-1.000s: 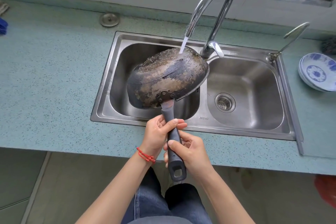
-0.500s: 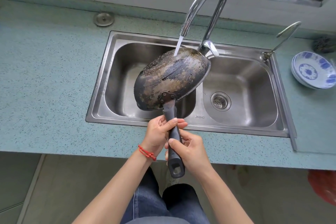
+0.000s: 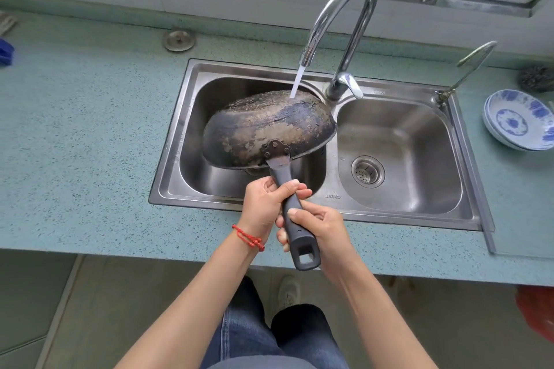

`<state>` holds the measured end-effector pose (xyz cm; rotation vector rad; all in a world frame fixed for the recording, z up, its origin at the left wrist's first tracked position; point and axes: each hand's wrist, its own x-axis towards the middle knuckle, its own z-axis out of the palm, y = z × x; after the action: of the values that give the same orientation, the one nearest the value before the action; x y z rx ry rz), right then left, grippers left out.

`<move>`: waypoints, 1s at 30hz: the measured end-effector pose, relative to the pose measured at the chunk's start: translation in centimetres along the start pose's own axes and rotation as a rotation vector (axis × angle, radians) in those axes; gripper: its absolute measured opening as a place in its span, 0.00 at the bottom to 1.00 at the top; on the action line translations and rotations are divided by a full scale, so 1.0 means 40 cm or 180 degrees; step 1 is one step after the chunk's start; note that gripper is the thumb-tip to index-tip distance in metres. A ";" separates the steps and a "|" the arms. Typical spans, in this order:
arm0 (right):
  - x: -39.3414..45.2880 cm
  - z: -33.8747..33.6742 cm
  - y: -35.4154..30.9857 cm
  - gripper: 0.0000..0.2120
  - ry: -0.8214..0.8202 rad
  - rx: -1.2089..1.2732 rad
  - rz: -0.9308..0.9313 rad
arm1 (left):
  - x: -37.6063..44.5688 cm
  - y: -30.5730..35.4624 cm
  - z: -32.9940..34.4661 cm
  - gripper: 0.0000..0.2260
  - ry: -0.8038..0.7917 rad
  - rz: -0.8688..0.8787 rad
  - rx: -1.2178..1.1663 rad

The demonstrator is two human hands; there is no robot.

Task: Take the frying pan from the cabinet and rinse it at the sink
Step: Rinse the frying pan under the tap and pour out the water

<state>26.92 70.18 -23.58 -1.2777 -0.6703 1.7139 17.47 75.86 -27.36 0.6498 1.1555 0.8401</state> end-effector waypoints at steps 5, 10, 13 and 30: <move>0.009 0.008 -0.011 0.07 -0.0065 0.0079 0.0057 | 0.000 0.017 -0.002 0.05 0.0038 0.0043 0.0022; 0.019 0.008 -0.020 0.06 -0.0063 -0.0004 0.0091 | 0.013 0.018 -0.005 0.08 0.0065 0.0040 -0.0042; 0.028 0.006 -0.029 0.06 -0.0032 -0.0049 0.0109 | 0.025 0.021 -0.002 0.09 0.0081 0.0019 -0.0001; 0.089 0.002 -0.084 0.09 0.0060 -0.0012 0.0288 | 0.094 0.039 0.012 0.12 0.0152 -0.0228 -0.0271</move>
<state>27.60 74.89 -22.48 -1.3432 -0.6132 1.7719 18.22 79.87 -27.88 0.5180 1.1728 0.8430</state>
